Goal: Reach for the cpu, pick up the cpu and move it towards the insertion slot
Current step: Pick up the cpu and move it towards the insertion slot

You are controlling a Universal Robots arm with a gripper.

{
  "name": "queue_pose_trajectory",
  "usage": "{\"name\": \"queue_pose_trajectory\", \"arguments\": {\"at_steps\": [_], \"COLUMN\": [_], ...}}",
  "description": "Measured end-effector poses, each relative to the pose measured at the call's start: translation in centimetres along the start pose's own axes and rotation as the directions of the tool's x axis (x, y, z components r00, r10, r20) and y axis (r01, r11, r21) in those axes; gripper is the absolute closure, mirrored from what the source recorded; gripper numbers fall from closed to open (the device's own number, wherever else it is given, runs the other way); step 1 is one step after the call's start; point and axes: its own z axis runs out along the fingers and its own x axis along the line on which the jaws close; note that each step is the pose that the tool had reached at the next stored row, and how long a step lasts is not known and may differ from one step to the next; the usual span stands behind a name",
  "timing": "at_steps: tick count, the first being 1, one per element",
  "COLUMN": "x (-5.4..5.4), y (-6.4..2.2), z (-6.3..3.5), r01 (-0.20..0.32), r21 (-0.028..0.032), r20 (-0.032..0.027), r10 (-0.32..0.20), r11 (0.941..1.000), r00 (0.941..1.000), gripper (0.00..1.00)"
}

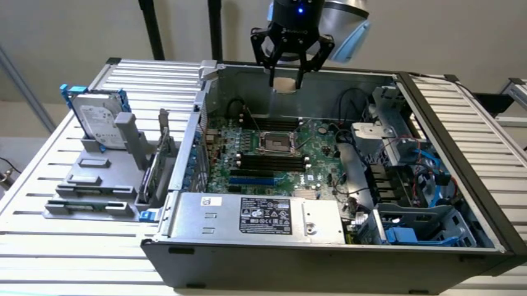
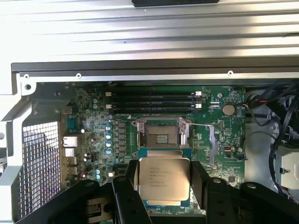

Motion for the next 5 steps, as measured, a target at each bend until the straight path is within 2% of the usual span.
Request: {"name": "queue_pose_trajectory", "arguments": {"at_steps": [5], "x": [0.00], "y": [0.00], "z": [0.00], "r01": [0.000], "r21": [0.0000], "r20": [0.0000], "r10": [0.000], "r11": [1.0000], "r00": [1.0000], "gripper": [0.45]}}
